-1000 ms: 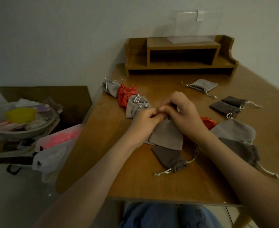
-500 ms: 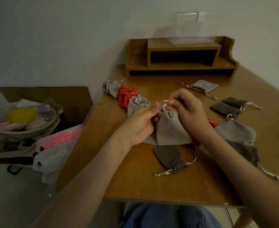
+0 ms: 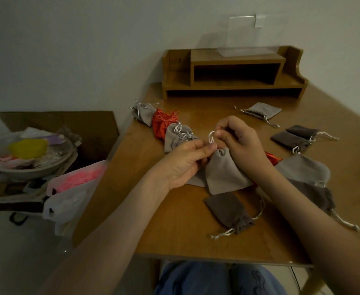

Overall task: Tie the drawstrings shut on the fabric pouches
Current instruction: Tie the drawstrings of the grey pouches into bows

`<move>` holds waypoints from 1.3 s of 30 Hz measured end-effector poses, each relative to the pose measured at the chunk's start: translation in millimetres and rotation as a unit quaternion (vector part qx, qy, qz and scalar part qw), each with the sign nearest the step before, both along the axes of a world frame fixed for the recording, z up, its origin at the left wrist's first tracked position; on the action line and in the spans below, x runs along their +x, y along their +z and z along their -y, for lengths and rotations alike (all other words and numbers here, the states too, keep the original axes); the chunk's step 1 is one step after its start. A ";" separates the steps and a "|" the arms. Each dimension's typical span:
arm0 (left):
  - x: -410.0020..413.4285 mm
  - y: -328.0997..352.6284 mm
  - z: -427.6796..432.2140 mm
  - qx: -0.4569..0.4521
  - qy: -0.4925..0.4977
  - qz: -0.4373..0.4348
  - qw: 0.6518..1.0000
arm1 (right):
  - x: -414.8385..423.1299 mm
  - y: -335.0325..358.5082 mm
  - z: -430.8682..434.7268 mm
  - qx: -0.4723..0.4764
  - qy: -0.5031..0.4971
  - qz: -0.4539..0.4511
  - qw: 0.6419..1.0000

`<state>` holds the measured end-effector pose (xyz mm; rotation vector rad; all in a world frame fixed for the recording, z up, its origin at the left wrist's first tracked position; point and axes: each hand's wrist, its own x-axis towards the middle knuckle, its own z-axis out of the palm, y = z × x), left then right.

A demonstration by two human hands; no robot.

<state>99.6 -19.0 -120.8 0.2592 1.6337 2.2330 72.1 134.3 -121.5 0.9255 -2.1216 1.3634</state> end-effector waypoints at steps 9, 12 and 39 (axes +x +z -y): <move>-1.3 0.2 0.3 -0.052 0.045 -0.038 0.997 | 8.7 11.1 -7.8 0.009 0.025 0.075 0.997; 0.9 -1.2 -0.6 -0.094 0.029 -0.056 0.994 | 8.3 11.3 -4.9 0.051 0.075 0.102 0.991; 1.3 0.8 -3.1 -0.035 0.052 0.003 0.998 | 2.8 2.3 -8.0 0.072 -0.059 -0.028 0.995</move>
